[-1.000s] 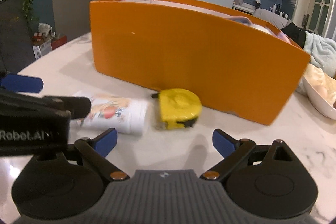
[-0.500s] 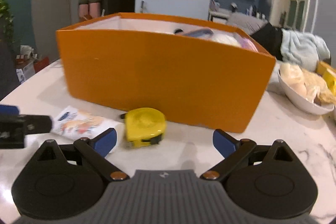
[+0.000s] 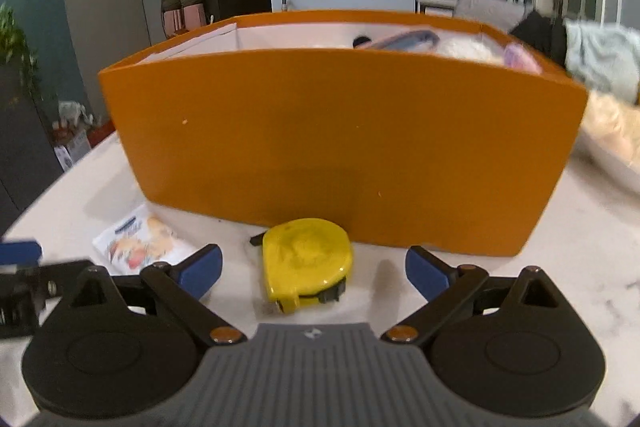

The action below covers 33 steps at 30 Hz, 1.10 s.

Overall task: Organize objects
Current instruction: 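Move left tool to white Vaseline tube while right tool reaches yellow tape measure, then grasp Vaseline tube with left tool while right tool grasps yellow tape measure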

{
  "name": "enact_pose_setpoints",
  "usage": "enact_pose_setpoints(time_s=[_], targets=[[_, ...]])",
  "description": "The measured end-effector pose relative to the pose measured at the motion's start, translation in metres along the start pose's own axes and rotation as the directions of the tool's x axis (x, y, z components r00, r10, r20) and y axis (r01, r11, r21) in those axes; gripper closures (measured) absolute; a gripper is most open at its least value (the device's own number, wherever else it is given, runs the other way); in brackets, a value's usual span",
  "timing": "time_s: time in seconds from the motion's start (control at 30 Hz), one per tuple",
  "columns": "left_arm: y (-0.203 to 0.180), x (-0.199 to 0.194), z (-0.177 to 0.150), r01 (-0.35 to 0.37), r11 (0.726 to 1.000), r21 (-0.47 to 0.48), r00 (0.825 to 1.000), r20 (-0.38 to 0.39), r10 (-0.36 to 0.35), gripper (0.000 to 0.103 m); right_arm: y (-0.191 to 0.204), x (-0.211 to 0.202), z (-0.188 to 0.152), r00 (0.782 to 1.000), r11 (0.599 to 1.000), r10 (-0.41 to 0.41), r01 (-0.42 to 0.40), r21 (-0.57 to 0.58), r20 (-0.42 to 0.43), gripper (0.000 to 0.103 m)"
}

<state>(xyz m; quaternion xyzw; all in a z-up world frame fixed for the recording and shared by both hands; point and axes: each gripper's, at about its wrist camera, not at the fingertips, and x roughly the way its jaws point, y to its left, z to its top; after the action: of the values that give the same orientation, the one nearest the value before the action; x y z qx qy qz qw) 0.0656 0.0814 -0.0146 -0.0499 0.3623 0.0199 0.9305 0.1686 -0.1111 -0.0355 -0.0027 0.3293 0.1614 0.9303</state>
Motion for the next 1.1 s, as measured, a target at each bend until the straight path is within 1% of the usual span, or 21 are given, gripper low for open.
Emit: enact_pose_setpoints(time_s=[0.07, 0.1, 0.17, 0.23, 0.3, 0.37, 0.4, 0.47, 0.5, 0.6, 0.7, 0.77, 0.83, 0.87, 0.93, 1.03, 1.1], targets=[[-0.001, 0.002, 0.001, 0.002, 1.0, -0.001, 1.0, -0.005, -0.002, 0.011, -0.001, 0.007, 0.003, 1.0, 1.0, 0.009, -0.009, -0.002, -0.015, 0.013], [-0.001, 0.002, 0.001, 0.003, 1.0, -0.002, 1.0, -0.008, -0.003, 0.011, 0.0, 0.009, 0.004, 1.0, 1.0, 0.009, -0.009, -0.005, -0.019, 0.014], [-0.001, 0.003, 0.001, 0.01, 1.0, -0.006, 1.0, -0.015, -0.01, 0.011, 0.003, 0.012, 0.005, 1.0, 1.0, -0.01, 0.01, -0.026, -0.016, 0.014], [-0.002, 0.006, 0.002, 0.017, 1.0, -0.012, 1.0, -0.025, -0.017, 0.011, 0.007, 0.014, 0.005, 1.0, 0.999, -0.021, 0.021, -0.04, -0.013, 0.012], [-0.003, 0.01, 0.003, 0.019, 1.0, -0.017, 0.999, -0.035, -0.019, 0.011, 0.011, 0.016, 0.002, 0.999, 0.997, -0.032, 0.03, -0.076, -0.016, 0.012], [-0.004, 0.014, 0.004, 0.01, 1.0, -0.008, 0.999, -0.045, -0.01, 0.011, 0.016, 0.015, -0.001, 1.0, 0.992, -0.005, 0.002, -0.125, -0.022, 0.012], [-0.005, 0.015, 0.004, -0.003, 1.0, 0.0, 0.999, -0.046, 0.003, 0.01, 0.017, 0.014, -0.001, 1.0, 0.991, 0.01, -0.014, -0.133, -0.026, 0.012], [-0.003, 0.015, 0.006, -0.02, 1.0, 0.001, 0.999, -0.033, 0.02, 0.01, 0.02, 0.011, -0.002, 0.999, 0.986, 0.031, -0.037, -0.161, -0.036, 0.015], [-0.002, 0.015, 0.007, -0.02, 1.0, -0.001, 0.999, -0.035, 0.02, 0.01, 0.02, 0.01, -0.004, 0.998, 0.985, 0.04, -0.046, -0.166, -0.039, 0.014], [0.002, 0.016, 0.011, 0.01, 1.0, -0.029, 0.999, -0.043, -0.011, 0.01, 0.022, 0.008, -0.009, 0.997, 0.978, 0.07, -0.077, -0.196, -0.044, 0.011], [0.001, 0.013, 0.017, 0.02, 0.998, -0.063, 0.999, -0.033, -0.022, 0.01, 0.019, 0.006, -0.01, 0.998, 0.982, 0.054, -0.057, -0.182, -0.02, 0.011], [-0.002, 0.015, 0.025, 0.036, 0.995, -0.089, 0.999, -0.028, -0.038, 0.01, 0.015, 0.008, -0.009, 0.998, 0.986, 0.058, -0.061, -0.153, -0.028, 0.009], [-0.01, 0.021, 0.032, 0.041, 0.994, -0.099, 0.999, -0.03, -0.044, 0.01, 0.015, 0.007, -0.01, 0.998, 0.986, 0.057, -0.06, -0.155, -0.023, 0.008], [-0.015, 0.026, 0.035, 0.037, 0.995, -0.09, 0.998, -0.038, -0.04, 0.01, 0.015, 0.007, -0.011, 0.998, 0.985, 0.055, -0.058, -0.162, -0.023, 0.008], [-0.027, 0.04, 0.038, 0.029, 0.998, -0.057, 0.996, -0.079, -0.034, 0.01, 0.014, 0.005, -0.013, 0.999, 0.985, 0.047, -0.049, -0.164, -0.017, 0.008], [-0.037, 0.047, 0.036, -0.01, 1.0, -0.02, 0.997, -0.082, 0.009, 0.005, 0.009, 0.003, -0.014, 0.999, 0.987, 0.044, -0.045, -0.152, -0.011, 0.007], [-0.037, 0.045, 0.033, -0.005, 1.0, -0.016, 0.996, -0.093, 0.003, 0.004, 0.007, 0.002, -0.014, 0.999, 0.988, 0.038, -0.039, -0.153, -0.008, 0.007]])
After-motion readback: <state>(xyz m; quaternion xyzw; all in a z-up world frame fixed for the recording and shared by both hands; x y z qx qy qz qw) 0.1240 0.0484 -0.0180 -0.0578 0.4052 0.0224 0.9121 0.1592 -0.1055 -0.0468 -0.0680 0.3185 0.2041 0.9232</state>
